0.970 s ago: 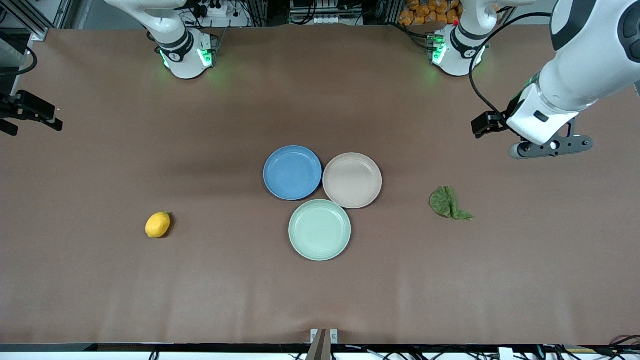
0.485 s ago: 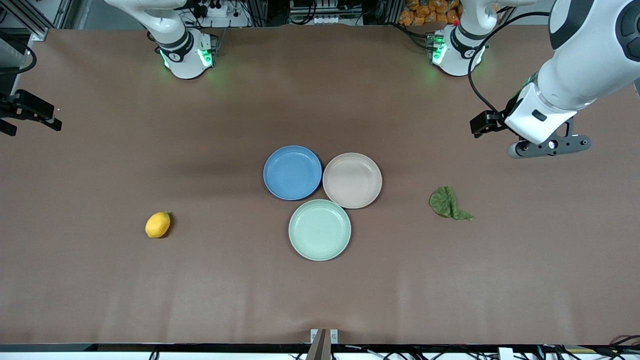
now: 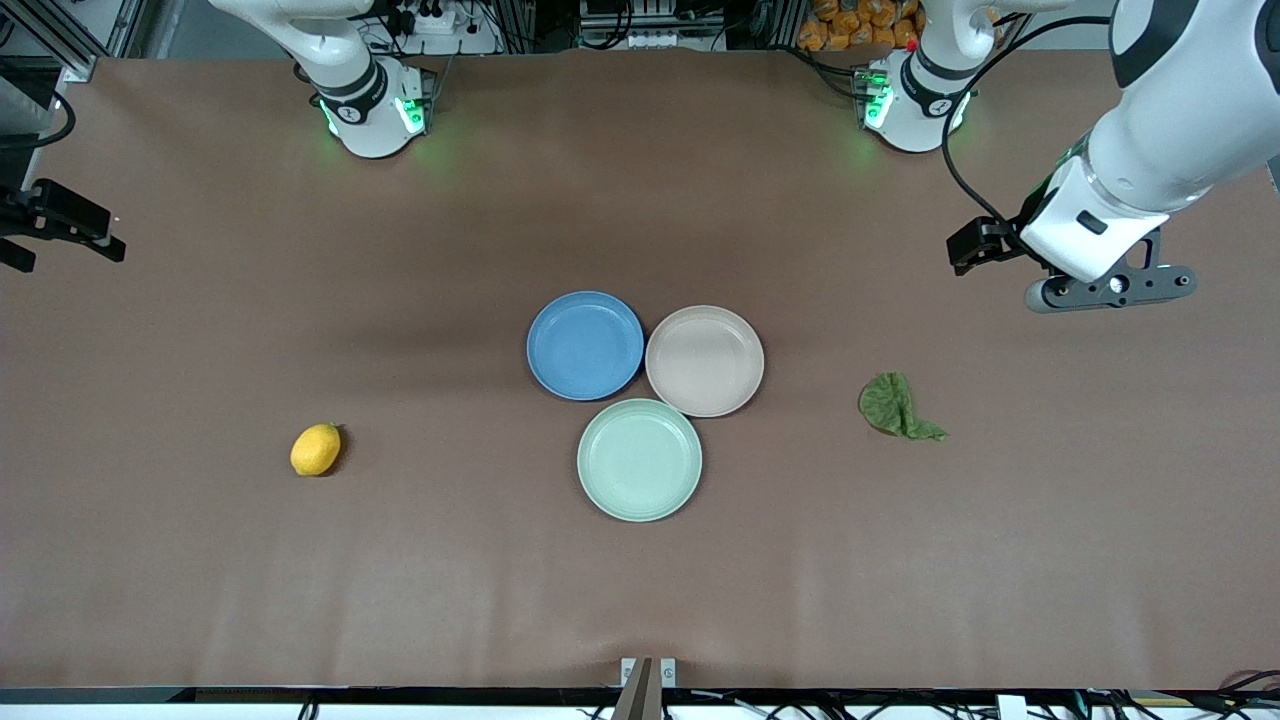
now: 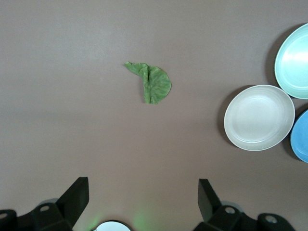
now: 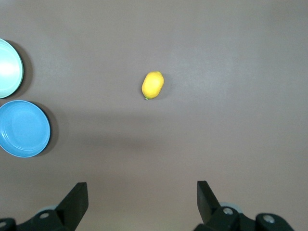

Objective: Pick lemon and lettuce from blue and beige plates

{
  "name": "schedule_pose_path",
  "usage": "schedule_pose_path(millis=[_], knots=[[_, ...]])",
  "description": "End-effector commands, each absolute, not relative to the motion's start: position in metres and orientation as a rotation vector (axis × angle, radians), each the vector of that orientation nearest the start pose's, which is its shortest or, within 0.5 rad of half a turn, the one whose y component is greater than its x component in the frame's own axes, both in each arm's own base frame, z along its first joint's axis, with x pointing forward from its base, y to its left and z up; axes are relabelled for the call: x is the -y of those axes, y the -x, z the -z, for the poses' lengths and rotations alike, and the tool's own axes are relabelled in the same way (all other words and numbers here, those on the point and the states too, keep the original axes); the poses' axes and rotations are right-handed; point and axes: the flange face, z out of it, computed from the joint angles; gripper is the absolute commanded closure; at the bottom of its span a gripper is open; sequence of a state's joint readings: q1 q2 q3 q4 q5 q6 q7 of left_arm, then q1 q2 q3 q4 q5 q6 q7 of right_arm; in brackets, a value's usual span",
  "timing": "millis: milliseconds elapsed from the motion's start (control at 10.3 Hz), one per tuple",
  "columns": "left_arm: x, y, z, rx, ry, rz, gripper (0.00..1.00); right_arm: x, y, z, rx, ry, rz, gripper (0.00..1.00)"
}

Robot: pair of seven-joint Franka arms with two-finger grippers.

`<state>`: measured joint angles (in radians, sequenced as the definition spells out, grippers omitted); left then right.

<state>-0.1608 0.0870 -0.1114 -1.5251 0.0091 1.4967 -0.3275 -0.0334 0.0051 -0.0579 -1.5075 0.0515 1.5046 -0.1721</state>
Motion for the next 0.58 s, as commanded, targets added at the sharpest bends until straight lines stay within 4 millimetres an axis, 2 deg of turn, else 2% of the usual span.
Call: schedule_pose_path(millis=[0,485], knots=[[0.145,-0.551,-0.606,0.043,3.074,-0.105,0.00,0.043,-0.549,-0.651,0.143,3.090,0.008,0.00],[0.130,-0.557,-0.626,-0.064,3.037,0.030,0.00,0.041,-0.550,-0.652,0.146,3.086,0.020,0.00]])
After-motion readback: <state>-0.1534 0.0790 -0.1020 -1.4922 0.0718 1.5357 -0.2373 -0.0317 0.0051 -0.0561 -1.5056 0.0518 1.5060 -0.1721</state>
